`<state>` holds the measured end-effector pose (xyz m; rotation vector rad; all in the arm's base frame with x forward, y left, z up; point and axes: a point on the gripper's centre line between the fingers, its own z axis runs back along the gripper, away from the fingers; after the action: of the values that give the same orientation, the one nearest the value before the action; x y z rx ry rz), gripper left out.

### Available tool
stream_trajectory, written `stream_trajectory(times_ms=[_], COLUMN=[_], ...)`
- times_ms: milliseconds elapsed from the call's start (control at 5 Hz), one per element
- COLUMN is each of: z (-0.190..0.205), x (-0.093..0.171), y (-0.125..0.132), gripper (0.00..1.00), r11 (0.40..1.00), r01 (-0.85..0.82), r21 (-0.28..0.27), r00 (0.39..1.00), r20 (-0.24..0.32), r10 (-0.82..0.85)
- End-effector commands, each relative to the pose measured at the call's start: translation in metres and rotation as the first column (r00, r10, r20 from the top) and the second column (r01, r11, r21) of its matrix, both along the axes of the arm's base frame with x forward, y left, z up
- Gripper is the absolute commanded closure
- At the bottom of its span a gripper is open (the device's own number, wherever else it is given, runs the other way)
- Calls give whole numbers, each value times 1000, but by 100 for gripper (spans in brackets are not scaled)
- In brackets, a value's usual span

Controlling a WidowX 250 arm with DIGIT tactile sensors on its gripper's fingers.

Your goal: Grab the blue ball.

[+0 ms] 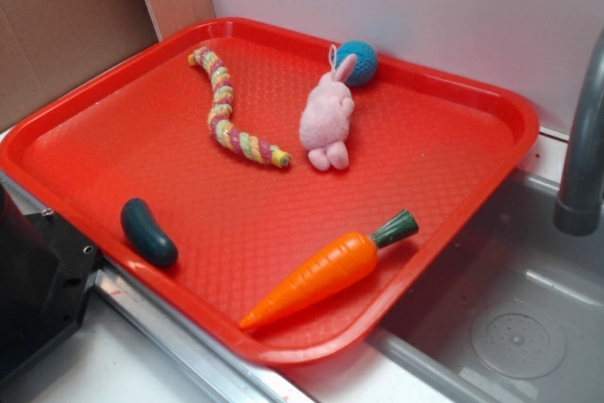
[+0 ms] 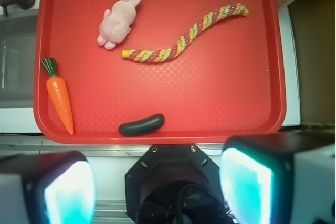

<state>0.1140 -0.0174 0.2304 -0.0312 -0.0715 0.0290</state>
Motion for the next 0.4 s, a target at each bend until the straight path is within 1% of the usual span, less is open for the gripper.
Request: stream_trajectory(times_ms=[0, 200], z=[-16, -29], x=[32, 52], y=[7, 8], gripper=[0, 0], r11=[991, 986], r01=[-126, -164], r21=[38, 13], r00=[986, 968], r20=[116, 196], r10=[121, 158])
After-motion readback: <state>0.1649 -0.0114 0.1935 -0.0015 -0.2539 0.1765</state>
